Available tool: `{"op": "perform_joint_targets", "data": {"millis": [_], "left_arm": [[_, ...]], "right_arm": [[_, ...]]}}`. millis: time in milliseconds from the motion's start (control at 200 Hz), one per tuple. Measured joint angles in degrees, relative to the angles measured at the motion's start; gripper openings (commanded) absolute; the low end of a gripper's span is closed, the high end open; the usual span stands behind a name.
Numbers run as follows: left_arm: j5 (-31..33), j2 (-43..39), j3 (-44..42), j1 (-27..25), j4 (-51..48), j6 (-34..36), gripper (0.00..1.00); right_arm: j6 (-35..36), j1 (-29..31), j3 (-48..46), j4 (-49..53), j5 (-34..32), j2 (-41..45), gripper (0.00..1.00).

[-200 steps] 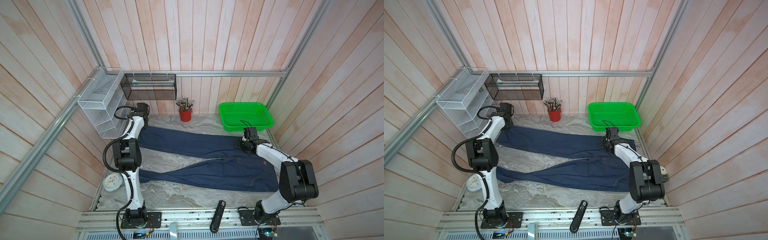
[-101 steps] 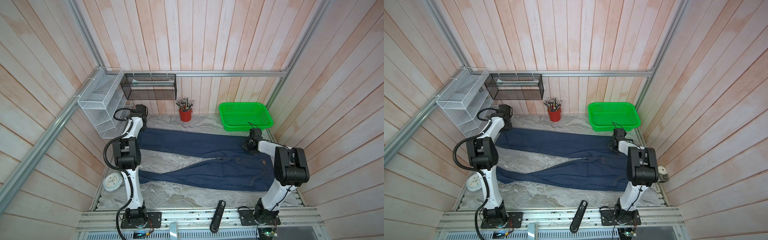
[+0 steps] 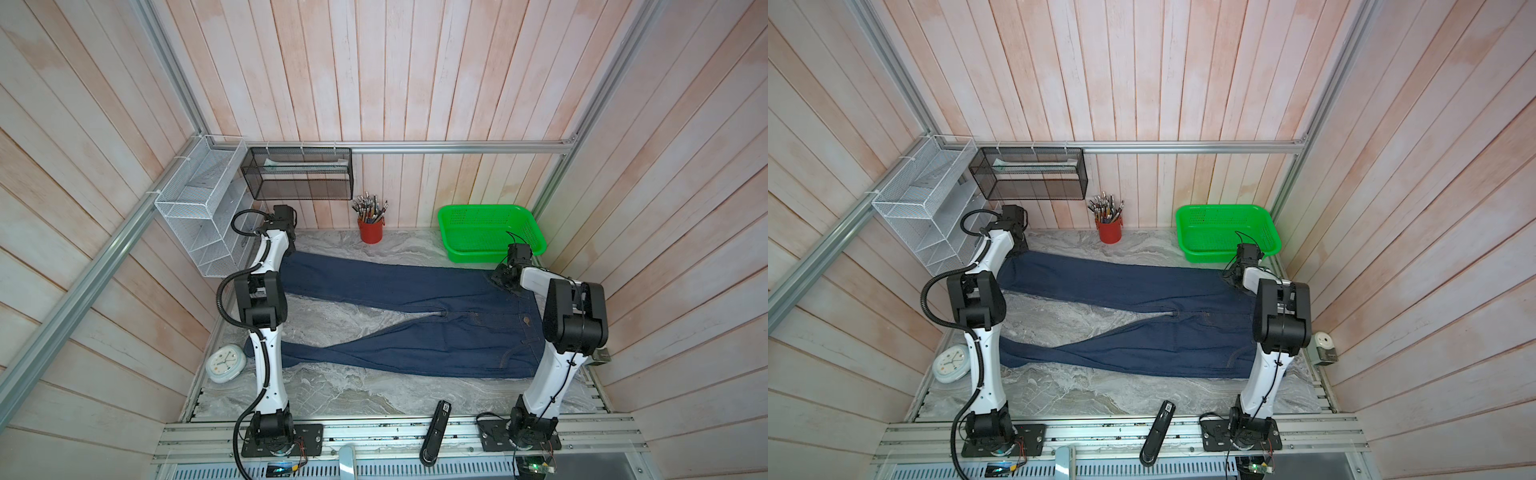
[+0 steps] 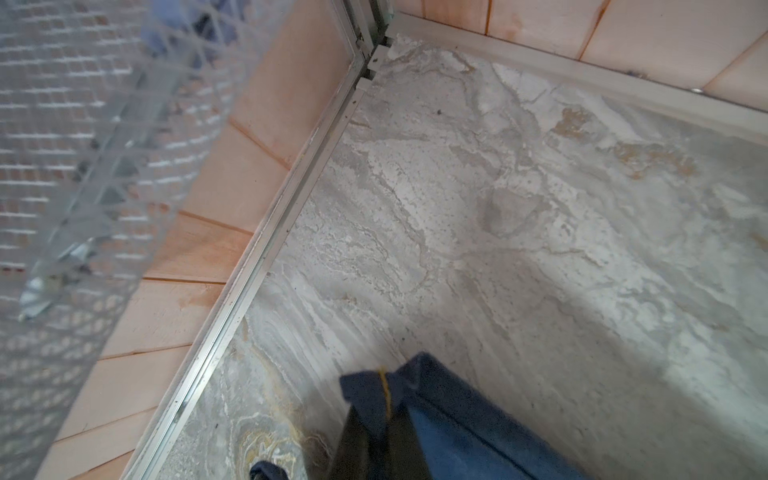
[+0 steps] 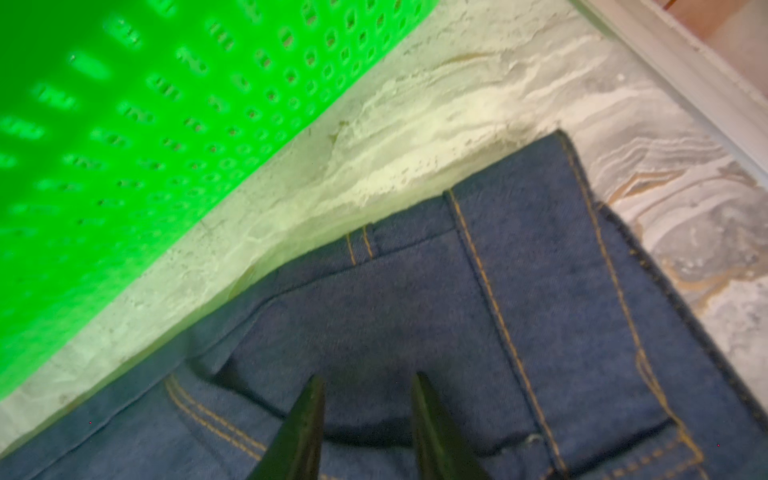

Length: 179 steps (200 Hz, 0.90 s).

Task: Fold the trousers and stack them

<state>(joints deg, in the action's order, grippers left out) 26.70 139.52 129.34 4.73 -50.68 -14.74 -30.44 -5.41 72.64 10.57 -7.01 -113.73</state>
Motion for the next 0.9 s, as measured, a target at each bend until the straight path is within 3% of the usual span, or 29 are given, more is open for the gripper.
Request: {"op": "perform_joint_targets", "data": {"millis": [90, 225, 400, 650, 750, 895], "left_arm": [[-0.61, -0.13, -0.07, 0.09, -0.76, -0.15, 0.6], [-2.19, -3.41, -4.0, 0.13, -1.14, -0.42, 0.7], [-4.28, -17.44, -13.11, -0.76, -1.55, -1.51, 0.71], [-10.1, -53.83, -40.57, -5.97, 2.19, -8.44, 0.7], [-11.39, -64.67, -51.69, -4.35, 0.31, -12.55, 0.71], [-14.56, -71.32, -64.57, 2.14, -3.02, -18.1, 0.74]], "right_arm": [[0.04, 0.04, 0.0, 0.63, 0.57, 0.48, 0.42], [0.46, 0.85, -1.11, 2.78, 1.07, 5.44, 0.46], [0.0, 4.17, -4.57, 4.46, 1.31, 19.3, 0.48], [-1.81, 17.75, -12.33, 5.2, 1.97, 32.39, 0.49], [-3.1, 24.22, -15.74, 5.77, 2.51, 33.68, 0.49], [-5.27, 33.38, -19.78, 5.79, 3.5, 33.9, 0.49]]}}
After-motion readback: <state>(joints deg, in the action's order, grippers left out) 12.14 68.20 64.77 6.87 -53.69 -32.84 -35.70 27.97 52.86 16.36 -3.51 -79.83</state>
